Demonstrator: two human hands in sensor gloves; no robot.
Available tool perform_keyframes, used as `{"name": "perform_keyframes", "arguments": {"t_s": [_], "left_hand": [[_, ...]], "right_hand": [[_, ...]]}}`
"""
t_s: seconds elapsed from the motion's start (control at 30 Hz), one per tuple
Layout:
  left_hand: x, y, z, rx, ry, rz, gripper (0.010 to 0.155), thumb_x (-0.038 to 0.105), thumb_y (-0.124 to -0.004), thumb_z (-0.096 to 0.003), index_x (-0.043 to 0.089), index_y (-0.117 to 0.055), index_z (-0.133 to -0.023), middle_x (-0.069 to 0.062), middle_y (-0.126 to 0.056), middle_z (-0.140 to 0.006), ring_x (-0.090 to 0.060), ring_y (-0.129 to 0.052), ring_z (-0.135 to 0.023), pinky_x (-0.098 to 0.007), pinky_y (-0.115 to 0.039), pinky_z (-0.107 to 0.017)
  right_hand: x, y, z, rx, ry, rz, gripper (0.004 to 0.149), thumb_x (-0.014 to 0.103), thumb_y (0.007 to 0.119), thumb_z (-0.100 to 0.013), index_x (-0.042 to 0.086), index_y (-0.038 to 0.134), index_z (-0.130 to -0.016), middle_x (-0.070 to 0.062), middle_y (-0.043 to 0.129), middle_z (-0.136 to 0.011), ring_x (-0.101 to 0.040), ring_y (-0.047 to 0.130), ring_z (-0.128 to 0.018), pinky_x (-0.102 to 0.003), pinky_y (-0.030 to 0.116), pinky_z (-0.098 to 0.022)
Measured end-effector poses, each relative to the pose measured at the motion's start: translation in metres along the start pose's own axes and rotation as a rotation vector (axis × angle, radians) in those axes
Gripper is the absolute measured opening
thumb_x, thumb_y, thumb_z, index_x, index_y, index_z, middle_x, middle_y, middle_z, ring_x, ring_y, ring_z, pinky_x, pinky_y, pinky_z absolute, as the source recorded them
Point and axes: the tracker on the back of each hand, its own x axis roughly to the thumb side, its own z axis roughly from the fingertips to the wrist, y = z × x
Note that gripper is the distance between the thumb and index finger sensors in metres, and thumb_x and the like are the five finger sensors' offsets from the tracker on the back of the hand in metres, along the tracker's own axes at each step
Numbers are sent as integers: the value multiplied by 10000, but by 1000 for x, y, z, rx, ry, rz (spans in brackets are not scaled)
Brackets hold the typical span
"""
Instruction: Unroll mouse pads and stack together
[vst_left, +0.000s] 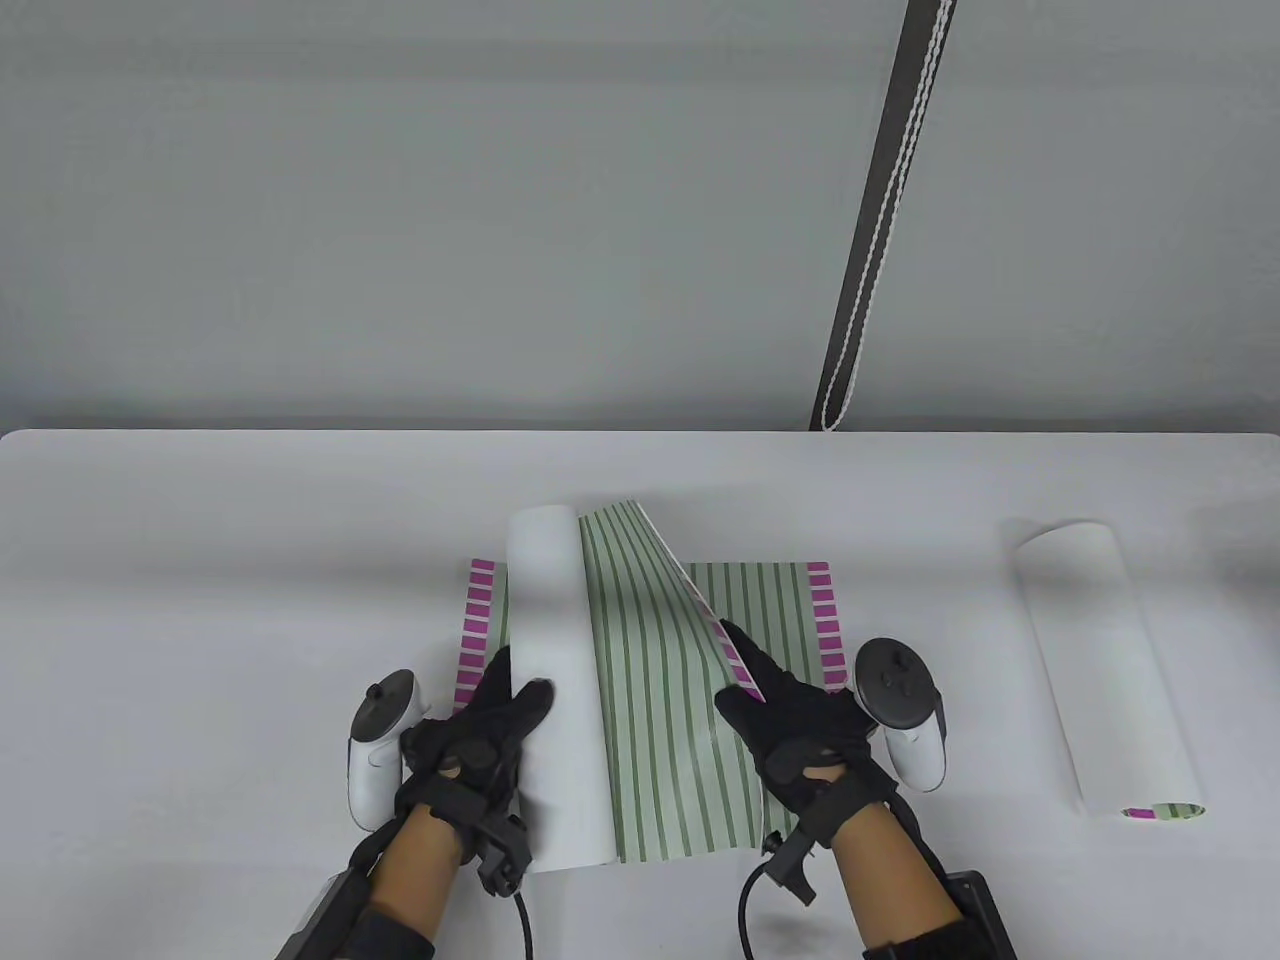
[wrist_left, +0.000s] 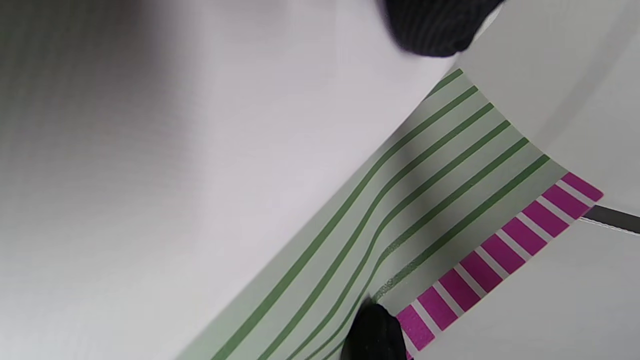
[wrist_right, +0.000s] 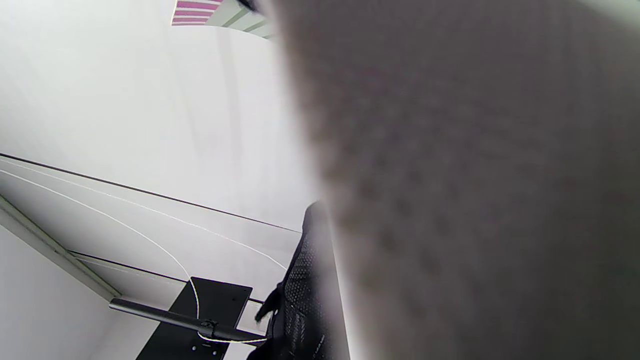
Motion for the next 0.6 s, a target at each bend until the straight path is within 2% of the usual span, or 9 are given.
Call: {"name": "perform_keyframes", "arguments": {"t_s": [0.13, 0.3, 0.4, 0.6], "left_hand": [[-4, -4, -1, -32, 17, 11, 888, 628, -613, -489, 262, -22, -1042, -141, -385, -1101, -347, -738, -913, -476, -728, -648], [-6, -10, -3, -72, 51, -25, 1097, 735, -683, -439, 211, 106, -993, -167, -239, -1102, -357, -662, -938, -496, -680, -672], [-5, -10, -3, -64, 55, -51, 1121, 706, -733, -435, 203, 98, -995, -152, -261, -1095, -338, -681, -928, -479, -694, -667], [-4, -2, -1, -15, 45, -20, 1037, 624, -758, -453, 203, -8, -1032, -111, -444, -1059, -289, -792, -864, -434, -761, -625]], "right_hand": [[4, 5, -1, 16, -7, 9, 606, 144, 667, -561, 67, 386, -1093, -296, 712, -933, -400, 974, -639, -438, 876, -432], [10, 12, -2, 41, -24, 17, 611, 144, 666, -561, 63, 377, -1093, -295, 708, -936, -402, 972, -641, -437, 876, -432], [11, 12, -2, 42, -28, 20, 611, 146, 666, -561, 62, 377, -1093, -294, 710, -935, -400, 973, -640, -434, 877, -431], [8, 4, 0, 26, -25, 3, 606, 144, 666, -561, 68, 388, -1094, -291, 719, -932, -395, 978, -632, -433, 878, -428]]}}
